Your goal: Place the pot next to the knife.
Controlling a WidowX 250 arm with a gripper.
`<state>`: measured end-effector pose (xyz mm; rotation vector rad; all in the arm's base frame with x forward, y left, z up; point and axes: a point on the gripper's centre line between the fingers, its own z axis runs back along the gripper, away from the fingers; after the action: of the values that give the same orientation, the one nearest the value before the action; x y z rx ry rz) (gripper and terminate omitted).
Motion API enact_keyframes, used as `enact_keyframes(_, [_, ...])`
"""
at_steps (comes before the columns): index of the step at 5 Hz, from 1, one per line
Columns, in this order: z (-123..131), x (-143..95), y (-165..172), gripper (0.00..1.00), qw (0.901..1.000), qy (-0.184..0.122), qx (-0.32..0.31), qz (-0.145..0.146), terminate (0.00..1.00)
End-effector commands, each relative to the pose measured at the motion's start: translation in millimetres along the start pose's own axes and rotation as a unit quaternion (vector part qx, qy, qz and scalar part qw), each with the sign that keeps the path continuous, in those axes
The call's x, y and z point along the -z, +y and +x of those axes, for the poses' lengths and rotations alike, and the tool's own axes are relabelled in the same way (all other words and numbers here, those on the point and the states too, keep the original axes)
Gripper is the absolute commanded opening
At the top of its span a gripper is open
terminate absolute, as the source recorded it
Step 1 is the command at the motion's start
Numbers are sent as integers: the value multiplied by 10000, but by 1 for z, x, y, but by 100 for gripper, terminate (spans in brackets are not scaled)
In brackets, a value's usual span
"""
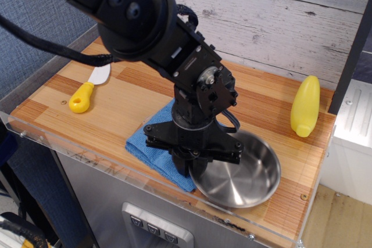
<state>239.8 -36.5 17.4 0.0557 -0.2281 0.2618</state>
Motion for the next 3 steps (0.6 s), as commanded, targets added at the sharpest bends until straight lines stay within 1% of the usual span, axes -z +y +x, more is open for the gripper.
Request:
enact_keyframes(1, [8, -22, -1, 0, 9991, -289, 230, -210, 0])
enact_keyframes(2, [17, -42, 0, 0, 9971, -437, 509, -358, 0])
enact_keyframes(3, [25, -64, 4, 0, 9956, -539, 650, -396, 0])
